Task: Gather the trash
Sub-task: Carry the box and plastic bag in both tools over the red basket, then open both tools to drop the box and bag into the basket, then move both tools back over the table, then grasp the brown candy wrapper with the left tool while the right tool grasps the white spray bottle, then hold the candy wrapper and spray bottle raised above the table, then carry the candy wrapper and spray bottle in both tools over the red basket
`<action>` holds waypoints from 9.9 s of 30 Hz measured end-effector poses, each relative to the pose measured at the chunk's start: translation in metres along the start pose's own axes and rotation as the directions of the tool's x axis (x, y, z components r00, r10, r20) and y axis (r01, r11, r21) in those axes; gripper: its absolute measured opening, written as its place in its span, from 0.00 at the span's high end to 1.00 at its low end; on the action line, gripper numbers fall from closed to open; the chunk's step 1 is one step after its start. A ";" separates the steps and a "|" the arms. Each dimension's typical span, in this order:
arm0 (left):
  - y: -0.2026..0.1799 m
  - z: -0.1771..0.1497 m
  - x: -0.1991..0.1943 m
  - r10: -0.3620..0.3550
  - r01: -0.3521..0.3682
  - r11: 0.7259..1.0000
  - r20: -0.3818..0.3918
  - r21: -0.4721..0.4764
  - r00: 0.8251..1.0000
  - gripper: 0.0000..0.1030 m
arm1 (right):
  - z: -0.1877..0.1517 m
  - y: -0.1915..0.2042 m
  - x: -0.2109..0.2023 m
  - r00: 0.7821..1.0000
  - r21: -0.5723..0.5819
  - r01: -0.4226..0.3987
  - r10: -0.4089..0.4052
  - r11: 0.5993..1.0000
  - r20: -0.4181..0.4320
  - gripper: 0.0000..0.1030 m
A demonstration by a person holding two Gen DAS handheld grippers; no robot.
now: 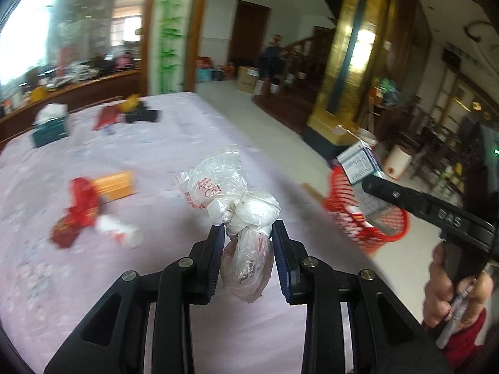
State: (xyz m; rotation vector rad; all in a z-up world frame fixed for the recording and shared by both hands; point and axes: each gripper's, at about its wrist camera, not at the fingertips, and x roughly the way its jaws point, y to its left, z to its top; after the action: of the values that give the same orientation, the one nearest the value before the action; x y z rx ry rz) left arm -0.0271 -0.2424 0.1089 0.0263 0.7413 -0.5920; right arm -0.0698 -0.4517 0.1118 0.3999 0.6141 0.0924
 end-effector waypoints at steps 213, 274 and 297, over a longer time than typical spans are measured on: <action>0.103 -0.079 -0.029 0.424 -0.417 0.899 0.024 -0.133 0.905 0.67 | -0.078 0.137 0.101 0.956 -0.286 -0.134 0.047 0.949 -0.290 0.69; 0.061 -0.060 -0.065 0.457 -0.455 0.889 0.186 -0.056 0.870 0.67 | -0.054 0.140 0.050 0.980 -0.278 -0.107 0.054 0.955 -0.191 0.69; -0.010 0.005 -0.014 0.123 -0.130 0.990 0.110 0.049 0.986 0.67 | -0.006 0.027 -0.003 0.999 -0.055 0.032 -0.033 0.998 -0.024 0.69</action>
State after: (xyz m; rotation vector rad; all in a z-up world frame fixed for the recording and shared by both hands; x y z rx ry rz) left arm -0.0373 -0.2450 0.1236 0.0927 0.6140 -0.4890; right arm -0.0749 -0.4255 0.1198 0.3360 0.6408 0.0831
